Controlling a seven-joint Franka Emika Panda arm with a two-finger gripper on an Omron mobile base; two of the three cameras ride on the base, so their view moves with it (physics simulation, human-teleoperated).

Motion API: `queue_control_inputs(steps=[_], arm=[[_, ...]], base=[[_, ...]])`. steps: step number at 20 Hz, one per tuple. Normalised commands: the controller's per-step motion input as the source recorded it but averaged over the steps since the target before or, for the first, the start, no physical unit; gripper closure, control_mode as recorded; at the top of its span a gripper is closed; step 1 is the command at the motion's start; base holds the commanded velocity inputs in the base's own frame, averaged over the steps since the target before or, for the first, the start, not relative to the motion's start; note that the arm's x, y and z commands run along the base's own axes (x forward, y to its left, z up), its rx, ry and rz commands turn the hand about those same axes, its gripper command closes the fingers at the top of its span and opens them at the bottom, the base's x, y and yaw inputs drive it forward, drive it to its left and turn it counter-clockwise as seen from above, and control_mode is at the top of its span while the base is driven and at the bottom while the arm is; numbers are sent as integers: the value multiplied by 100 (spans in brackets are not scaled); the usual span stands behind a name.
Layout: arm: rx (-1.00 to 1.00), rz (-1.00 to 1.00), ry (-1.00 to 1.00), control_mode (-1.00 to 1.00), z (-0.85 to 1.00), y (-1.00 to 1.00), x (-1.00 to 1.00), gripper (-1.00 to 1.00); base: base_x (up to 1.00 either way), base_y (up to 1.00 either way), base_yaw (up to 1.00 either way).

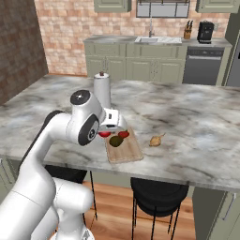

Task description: Place the avocado, onion, tomato, and bell pepper on the cutting board.

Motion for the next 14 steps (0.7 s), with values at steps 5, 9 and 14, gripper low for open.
queue_control_inputs(steps=[5, 9, 14], arm=[[0, 0, 0, -100, -36, 0, 14, 100], [0, 0, 0, -100, -31, 0, 24, 100], [0, 0, 2, -100, -26, 0, 32, 100]], base=[[0, 0, 0], [0, 0, 0], [0, 0, 0]])
